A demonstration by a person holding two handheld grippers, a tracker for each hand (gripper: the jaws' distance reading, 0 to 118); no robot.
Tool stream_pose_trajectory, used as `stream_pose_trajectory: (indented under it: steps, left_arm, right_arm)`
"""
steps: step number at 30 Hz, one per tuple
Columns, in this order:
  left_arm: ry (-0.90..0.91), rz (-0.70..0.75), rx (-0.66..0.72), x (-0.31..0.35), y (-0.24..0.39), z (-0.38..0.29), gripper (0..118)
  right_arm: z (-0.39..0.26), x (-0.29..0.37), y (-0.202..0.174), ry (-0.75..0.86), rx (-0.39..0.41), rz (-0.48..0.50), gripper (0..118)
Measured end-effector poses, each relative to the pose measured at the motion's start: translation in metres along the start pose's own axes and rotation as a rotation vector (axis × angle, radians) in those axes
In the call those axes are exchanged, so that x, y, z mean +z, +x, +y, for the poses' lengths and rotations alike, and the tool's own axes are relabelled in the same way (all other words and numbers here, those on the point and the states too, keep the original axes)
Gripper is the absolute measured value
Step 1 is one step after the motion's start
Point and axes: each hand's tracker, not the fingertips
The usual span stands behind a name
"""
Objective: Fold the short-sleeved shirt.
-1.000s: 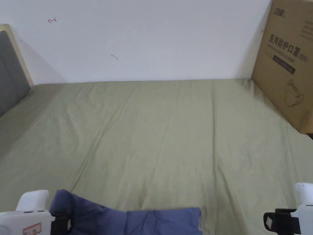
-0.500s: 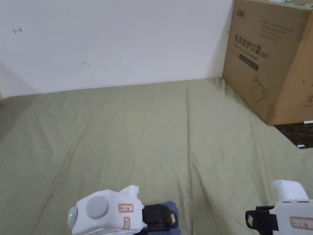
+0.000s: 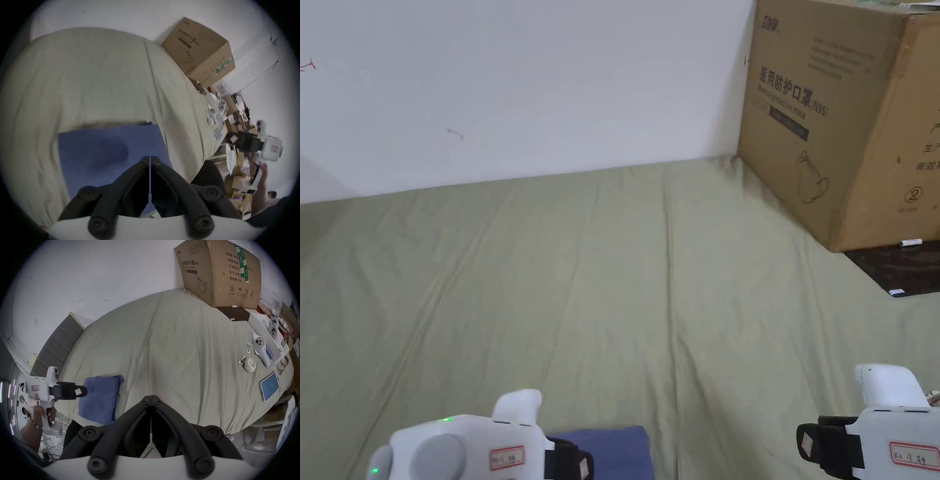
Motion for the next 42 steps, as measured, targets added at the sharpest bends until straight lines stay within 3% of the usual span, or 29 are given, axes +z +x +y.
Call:
stream_pose_trajectory:
  steps: [4,8,12,17,20,23,27,30,32,35,38,39,40,41,42]
  left_arm:
    - [-0.116,-0.048,0.096,-0.055,-0.001,-0.009,1]
    - [-0.174,-0.072,0.085,-0.090,0.004,-0.020,1]
    - [-0.223,-0.227,0.130,-0.100,0.014,-0.023,1]
    - [-0.102,-0.254,-0.007,-0.054,0.037,-0.022,2]
    - [0.027,-0.213,-0.032,-0.002,0.025,-0.022,2]
    - [0.160,-0.100,-0.028,0.049,-0.008,-0.032,2]
    - [0.242,-0.028,0.076,0.089,-0.058,-0.052,2]
    - [0.285,-0.017,0.228,0.106,-0.099,-0.068,2]
    - [0.301,-0.027,0.286,0.111,-0.120,-0.076,2]
    - [0.293,-0.131,0.340,0.111,-0.150,-0.085,2]
    - [0.271,-0.215,0.356,0.102,-0.166,-0.087,2]
    - [0.267,-0.256,0.369,0.097,-0.173,-0.087,4]
    - [0.260,-0.285,0.386,0.091,-0.175,-0.085,15]
    - [0.248,-0.323,0.410,0.082,-0.180,-0.083,35]
    - [0.231,-0.343,0.414,0.074,-0.182,-0.080,67]
  right_arm:
    - [-0.003,0.002,0.000,0.000,0.007,-0.014,0]
    - [-0.005,0.004,0.003,-0.009,0.019,-0.034,0]
    - [-0.007,0.003,0.005,-0.016,0.007,-0.047,0]
    - [-0.003,-0.005,0.001,-0.028,-0.043,0.000,0]
    - [0.002,-0.021,-0.012,-0.051,-0.068,0.096,0]
    - [0.003,-0.054,-0.043,-0.133,-0.026,0.234,0]
    - [-0.010,-0.108,-0.082,-0.285,0.010,0.411,0]
    - [-0.026,-0.145,-0.094,-0.382,-0.004,0.477,0]
    - [-0.030,-0.159,-0.090,-0.405,0.028,0.434,0]
    - [-0.034,-0.171,-0.075,-0.422,0.081,0.295,0]
    - [-0.035,-0.171,-0.056,-0.427,0.013,0.360,0]
    - [-0.035,-0.172,-0.054,-0.428,0.010,0.350,0]
    - [-0.036,-0.172,-0.053,-0.430,0.007,0.342,0]
    - [-0.038,-0.170,-0.052,-0.430,0.001,0.341,0]
    - [-0.039,-0.169,-0.052,-0.428,-0.004,0.345,0]
